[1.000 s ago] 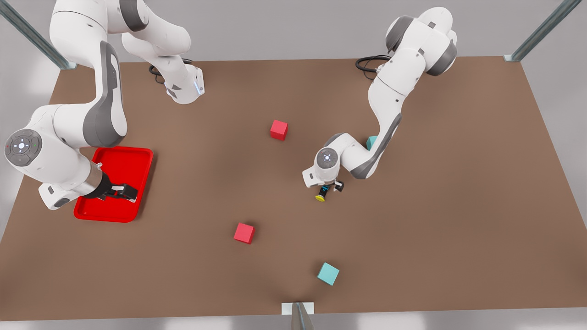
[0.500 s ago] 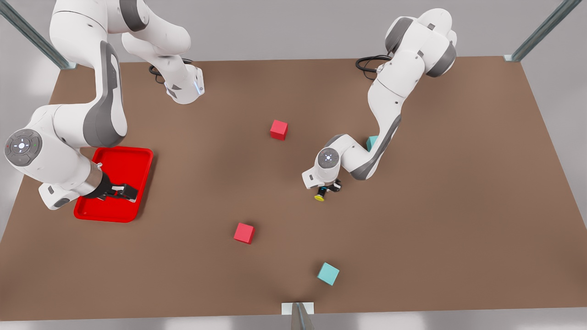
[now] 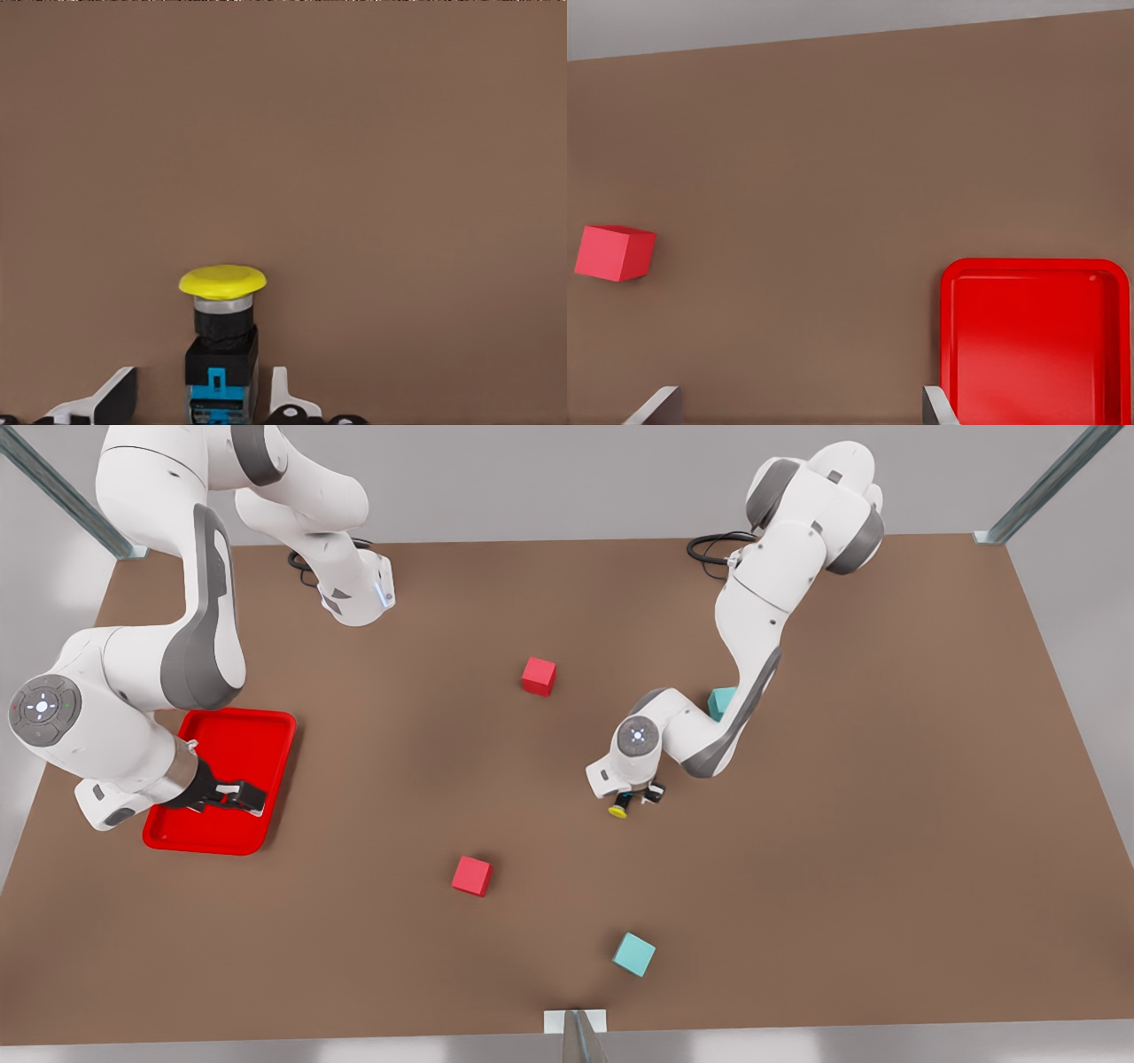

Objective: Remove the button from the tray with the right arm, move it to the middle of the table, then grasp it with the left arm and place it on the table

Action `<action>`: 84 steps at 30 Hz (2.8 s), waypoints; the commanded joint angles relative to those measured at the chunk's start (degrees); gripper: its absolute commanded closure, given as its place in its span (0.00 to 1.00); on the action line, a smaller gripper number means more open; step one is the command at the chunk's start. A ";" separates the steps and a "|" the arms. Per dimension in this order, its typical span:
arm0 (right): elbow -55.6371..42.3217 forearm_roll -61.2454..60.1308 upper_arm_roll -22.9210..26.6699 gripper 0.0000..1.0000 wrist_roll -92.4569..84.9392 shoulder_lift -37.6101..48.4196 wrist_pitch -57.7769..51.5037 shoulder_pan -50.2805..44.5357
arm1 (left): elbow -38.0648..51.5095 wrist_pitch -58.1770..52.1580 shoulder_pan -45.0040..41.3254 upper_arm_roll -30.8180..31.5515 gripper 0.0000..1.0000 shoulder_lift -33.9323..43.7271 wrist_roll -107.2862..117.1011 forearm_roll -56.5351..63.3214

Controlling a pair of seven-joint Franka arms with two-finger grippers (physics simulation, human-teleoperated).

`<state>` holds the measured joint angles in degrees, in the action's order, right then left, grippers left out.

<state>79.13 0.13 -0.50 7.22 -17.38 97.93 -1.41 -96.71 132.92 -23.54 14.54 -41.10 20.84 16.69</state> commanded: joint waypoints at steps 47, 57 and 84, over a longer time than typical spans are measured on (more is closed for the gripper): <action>-0.47 -0.04 -0.03 0.00 -0.54 -0.90 0.07 0.09 | 2.58 -2.32 0.34 -1.18 0.52 -0.21 1.22 -0.17; -0.47 -0.04 -0.03 0.00 -0.62 -0.81 -0.02 0.09 | 4.86 -2.14 0.52 -1.27 0.00 -2.14 -7.31 0.53; -0.47 -0.13 0.06 0.00 -0.54 -1.43 1.30 0.79 | 8.47 -1.79 -0.19 -1.18 0.56 -6.36 -6.25 -0.17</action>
<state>78.69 0.08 -0.44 6.81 -18.91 98.71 -0.62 -88.27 131.15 -23.73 13.35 -47.58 14.90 16.81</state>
